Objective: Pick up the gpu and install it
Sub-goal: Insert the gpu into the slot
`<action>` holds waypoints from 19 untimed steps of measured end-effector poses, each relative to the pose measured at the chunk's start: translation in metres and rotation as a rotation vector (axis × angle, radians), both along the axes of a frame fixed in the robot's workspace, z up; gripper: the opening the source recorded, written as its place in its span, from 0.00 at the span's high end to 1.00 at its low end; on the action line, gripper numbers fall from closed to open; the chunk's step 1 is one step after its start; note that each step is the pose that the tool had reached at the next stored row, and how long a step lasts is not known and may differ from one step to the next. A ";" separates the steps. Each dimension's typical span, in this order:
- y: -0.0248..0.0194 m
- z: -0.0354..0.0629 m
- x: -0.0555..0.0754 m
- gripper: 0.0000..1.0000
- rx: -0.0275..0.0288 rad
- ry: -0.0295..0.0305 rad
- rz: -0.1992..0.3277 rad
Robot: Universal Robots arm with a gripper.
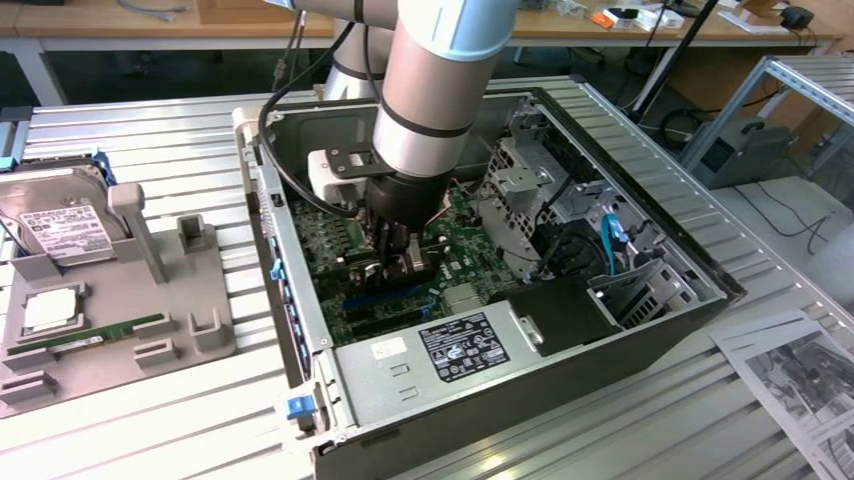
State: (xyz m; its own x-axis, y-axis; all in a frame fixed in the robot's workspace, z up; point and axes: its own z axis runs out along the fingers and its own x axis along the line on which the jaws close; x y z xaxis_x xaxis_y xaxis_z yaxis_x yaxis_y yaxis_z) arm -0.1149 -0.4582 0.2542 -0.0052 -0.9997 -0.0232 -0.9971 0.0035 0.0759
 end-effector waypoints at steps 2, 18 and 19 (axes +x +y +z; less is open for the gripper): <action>0.0000 0.0000 0.000 0.73 0.0000 0.0000 0.000; 0.0000 0.0003 0.000 0.73 0.0001 -0.0002 0.000; 0.0001 0.0014 0.000 0.73 0.0011 -0.0009 0.000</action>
